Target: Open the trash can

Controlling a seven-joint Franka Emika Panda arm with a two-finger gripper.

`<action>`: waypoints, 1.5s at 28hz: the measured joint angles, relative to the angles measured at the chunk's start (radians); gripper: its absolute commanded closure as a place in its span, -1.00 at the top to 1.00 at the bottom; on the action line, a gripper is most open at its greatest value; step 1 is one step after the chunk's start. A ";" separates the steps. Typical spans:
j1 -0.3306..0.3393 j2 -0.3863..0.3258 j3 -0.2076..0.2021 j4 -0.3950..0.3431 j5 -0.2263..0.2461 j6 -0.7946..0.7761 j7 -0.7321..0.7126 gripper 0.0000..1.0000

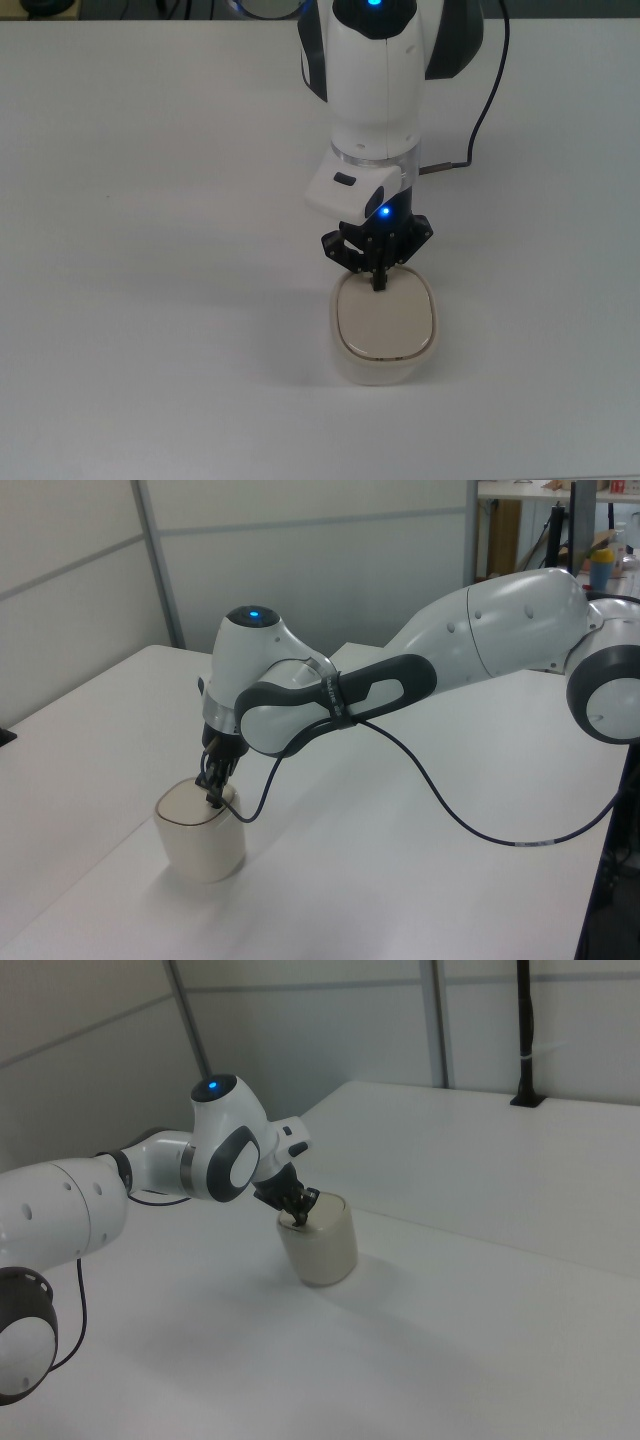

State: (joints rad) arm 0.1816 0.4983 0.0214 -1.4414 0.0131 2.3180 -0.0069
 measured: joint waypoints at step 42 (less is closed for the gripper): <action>-0.157 -0.413 -0.022 0.015 0.018 -0.722 -0.028 0.81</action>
State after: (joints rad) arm 0.0249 0.0850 -0.0007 -1.4264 0.0311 1.5965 -0.0346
